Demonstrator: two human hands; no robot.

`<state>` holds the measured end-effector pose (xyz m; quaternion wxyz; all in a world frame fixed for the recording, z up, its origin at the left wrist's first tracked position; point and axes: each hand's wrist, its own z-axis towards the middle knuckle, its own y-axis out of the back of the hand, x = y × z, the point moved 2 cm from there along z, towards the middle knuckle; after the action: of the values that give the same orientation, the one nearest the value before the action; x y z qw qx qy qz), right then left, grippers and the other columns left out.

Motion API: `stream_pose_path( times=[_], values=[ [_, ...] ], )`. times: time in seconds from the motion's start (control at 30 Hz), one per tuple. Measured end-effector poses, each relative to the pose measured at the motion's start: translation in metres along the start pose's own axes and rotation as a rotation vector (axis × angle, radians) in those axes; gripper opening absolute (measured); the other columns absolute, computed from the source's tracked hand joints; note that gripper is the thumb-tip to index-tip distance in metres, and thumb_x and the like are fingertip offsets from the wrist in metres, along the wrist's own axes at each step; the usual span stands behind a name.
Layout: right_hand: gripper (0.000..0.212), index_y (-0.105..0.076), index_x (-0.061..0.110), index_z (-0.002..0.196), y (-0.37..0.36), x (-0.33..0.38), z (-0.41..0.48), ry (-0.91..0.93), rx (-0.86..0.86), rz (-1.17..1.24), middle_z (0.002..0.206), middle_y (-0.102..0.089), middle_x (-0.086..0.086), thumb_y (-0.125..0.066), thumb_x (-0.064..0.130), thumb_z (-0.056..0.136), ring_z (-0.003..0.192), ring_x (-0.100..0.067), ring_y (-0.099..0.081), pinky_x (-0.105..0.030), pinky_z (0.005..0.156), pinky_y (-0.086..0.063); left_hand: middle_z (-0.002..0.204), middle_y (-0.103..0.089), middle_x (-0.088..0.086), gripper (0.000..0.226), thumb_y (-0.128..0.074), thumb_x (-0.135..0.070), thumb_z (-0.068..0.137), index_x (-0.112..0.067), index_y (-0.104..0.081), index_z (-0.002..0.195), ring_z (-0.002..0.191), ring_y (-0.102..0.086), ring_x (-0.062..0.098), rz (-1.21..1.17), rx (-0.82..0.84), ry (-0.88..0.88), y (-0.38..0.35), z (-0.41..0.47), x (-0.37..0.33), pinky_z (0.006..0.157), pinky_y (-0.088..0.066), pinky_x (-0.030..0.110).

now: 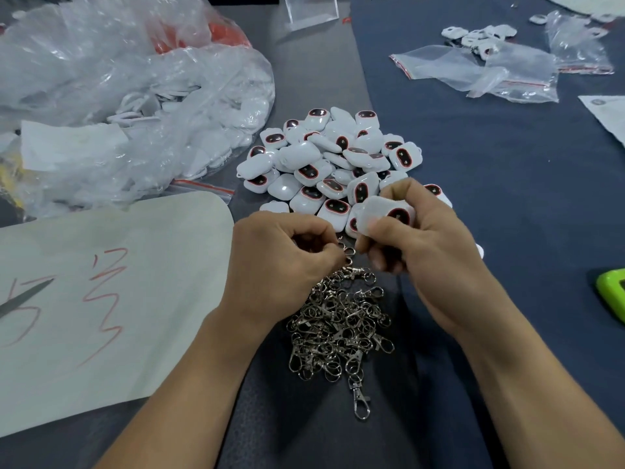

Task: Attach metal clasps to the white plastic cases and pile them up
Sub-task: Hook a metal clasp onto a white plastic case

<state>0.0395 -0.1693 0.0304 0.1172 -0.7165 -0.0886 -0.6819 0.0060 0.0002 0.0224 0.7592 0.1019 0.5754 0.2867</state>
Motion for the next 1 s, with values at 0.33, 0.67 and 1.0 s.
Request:
stream_pose_path(
  times=[0.33,0.67,1.0],
  values=[
    [0.016,-0.064,0.034,0.094,-0.003,-0.024,0.01,0.029,-0.054,-0.442,0.064,-0.06,0.012,-0.058,0.046,0.086,0.055,-0.008,-0.052,-0.032,0.057,-0.039,0.064,-0.066,-0.01,0.007,-0.078,-0.03,0.067,-0.026,-0.076,0.072,0.066,-0.058,0.008,0.292,0.115,-0.161,0.0,0.003,0.004,0.062,-0.047,0.029],
    [0.021,-0.069,0.038,0.103,0.008,-0.023,0.01,0.039,-0.021,-0.688,0.061,-0.058,0.033,-0.055,0.022,0.1,0.061,0.001,-0.054,-0.012,0.055,-0.034,0.058,-0.058,-0.012,0.014,-0.072,-0.043,0.064,-0.032,-0.075,0.074,0.062,-0.054,0.01,0.329,0.226,-0.098,-0.009,0.012,0.011,0.058,-0.038,0.021],
    [0.016,-0.057,0.032,0.095,0.01,-0.018,0.007,0.099,-0.083,-0.529,0.057,-0.065,-0.003,-0.063,0.017,0.098,0.042,-0.004,-0.047,-0.013,0.042,-0.034,0.055,-0.06,-0.01,0.011,-0.074,-0.038,0.063,-0.034,-0.075,0.073,0.052,-0.053,0.005,0.237,0.261,-0.035,-0.01,0.013,0.016,0.05,-0.036,0.011]
  ],
)
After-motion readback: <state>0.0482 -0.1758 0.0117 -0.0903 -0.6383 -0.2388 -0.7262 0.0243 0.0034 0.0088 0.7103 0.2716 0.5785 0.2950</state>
